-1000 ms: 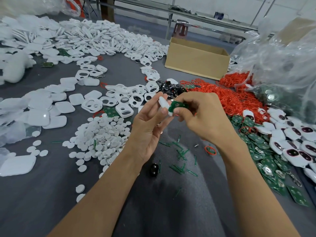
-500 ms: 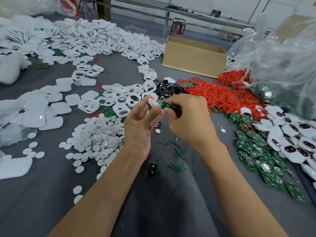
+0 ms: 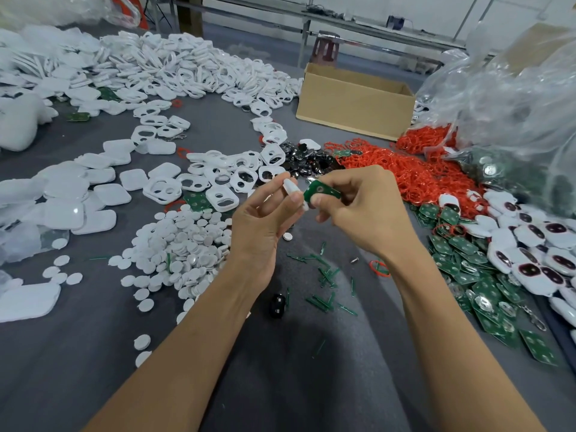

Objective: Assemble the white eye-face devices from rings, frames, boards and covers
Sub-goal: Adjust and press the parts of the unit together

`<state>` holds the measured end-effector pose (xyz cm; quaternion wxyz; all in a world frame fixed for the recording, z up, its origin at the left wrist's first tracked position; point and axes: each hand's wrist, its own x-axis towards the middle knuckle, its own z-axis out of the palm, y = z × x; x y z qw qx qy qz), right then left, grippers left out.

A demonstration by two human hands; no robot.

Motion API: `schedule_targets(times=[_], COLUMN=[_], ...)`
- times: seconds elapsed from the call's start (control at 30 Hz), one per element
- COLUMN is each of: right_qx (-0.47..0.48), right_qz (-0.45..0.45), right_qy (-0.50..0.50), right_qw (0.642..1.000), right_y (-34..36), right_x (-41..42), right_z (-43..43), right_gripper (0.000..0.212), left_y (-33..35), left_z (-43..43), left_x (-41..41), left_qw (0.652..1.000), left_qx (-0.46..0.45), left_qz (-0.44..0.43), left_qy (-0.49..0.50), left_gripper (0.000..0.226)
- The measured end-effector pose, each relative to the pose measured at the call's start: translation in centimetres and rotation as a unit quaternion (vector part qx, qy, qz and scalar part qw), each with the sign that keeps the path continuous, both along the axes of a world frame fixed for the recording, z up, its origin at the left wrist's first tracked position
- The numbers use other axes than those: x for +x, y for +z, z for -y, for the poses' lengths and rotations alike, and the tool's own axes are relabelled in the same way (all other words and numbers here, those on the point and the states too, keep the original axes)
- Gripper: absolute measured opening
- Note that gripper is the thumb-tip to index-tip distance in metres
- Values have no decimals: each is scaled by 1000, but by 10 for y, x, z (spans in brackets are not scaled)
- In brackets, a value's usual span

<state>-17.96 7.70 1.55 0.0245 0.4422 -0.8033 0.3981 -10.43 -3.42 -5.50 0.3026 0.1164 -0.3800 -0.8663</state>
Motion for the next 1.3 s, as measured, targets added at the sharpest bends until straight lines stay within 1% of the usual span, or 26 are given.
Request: schedule_targets(times=[0.13,0.27,0.43,0.63,0.8,0.87,0.9,0.97,1.03,1.1,1.17,1.23,1.3], right_qx=[10,19,22,15,4,-9,-13,-14,-8,-12,-29,-46,-47], right_qz=[-51,-104,-131,-141,-143,-124,-112,-77,-8,105,207,258,259], right_qy=[-20,-44,-70,-86,-87,-85,-81,-68,-46,-9,25,29,9], right_qw=[998,993,989,986,986,989,990,995,999,994,978,965,965], right_y=[-4,-10,-15,-17,-22,-23,-23,-21,-18,-15,-13,-13,-15], right_x=[6,13,21,26,25,21,19,15,9,5,1,-2,-5], right_z=[6,11,14,18,19,19,19,17,15,11,8,6,4], right_gripper=[9,13,14,24,18,16,15,14,12,13,15,16,24], left_y=[0,-1,-2,-2,-4,-4,-4,-6,-6,-5,-3,-4,-5], left_z=[-1,-1,-3,-2,-1,-1,-1,0,1,0,-1,-3,-3], left_x=[1,0,-2,-1,-2,-1,-1,-2,-2,-3,-3,-3,-4], left_qw=[1000,998,996,995,994,996,997,997,998,998,998,998,997], left_qx=[10,33,43,37,43,24,13,9,19,15,-1,-14,-5], left_qz=[6,21,27,27,36,33,34,37,31,27,36,47,55], left_qy=[27,55,73,88,88,75,69,60,53,47,46,48,49], left_gripper=[53,57,55,52,54,58,56,39,24,22,21,18,8])
